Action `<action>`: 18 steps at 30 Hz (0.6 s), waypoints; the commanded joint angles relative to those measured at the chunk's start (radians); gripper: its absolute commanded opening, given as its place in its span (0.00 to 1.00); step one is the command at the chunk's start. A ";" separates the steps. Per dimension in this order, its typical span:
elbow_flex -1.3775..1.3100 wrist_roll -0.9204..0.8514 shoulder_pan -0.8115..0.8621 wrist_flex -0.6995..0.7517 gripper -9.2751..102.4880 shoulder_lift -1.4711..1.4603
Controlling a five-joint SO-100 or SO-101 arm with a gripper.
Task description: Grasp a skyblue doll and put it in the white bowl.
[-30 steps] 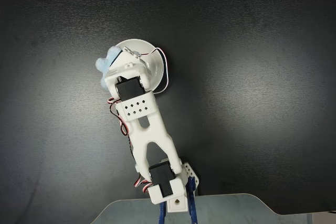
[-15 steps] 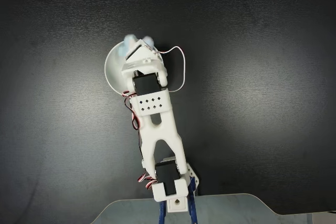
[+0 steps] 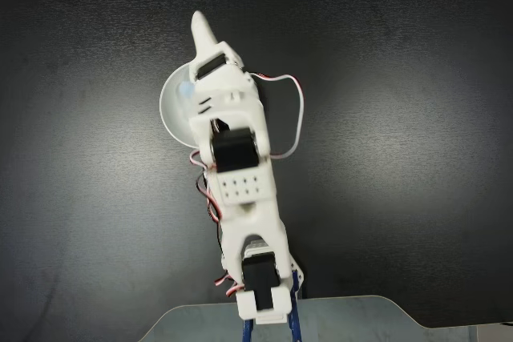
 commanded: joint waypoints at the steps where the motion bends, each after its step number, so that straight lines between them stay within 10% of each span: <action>1: -0.098 0.172 0.077 0.091 0.44 0.278; 7: -0.098 0.181 0.089 0.318 0.37 0.515; 13: -0.098 0.181 0.089 0.408 0.05 0.624; 18: -0.094 0.179 0.077 0.417 0.12 0.824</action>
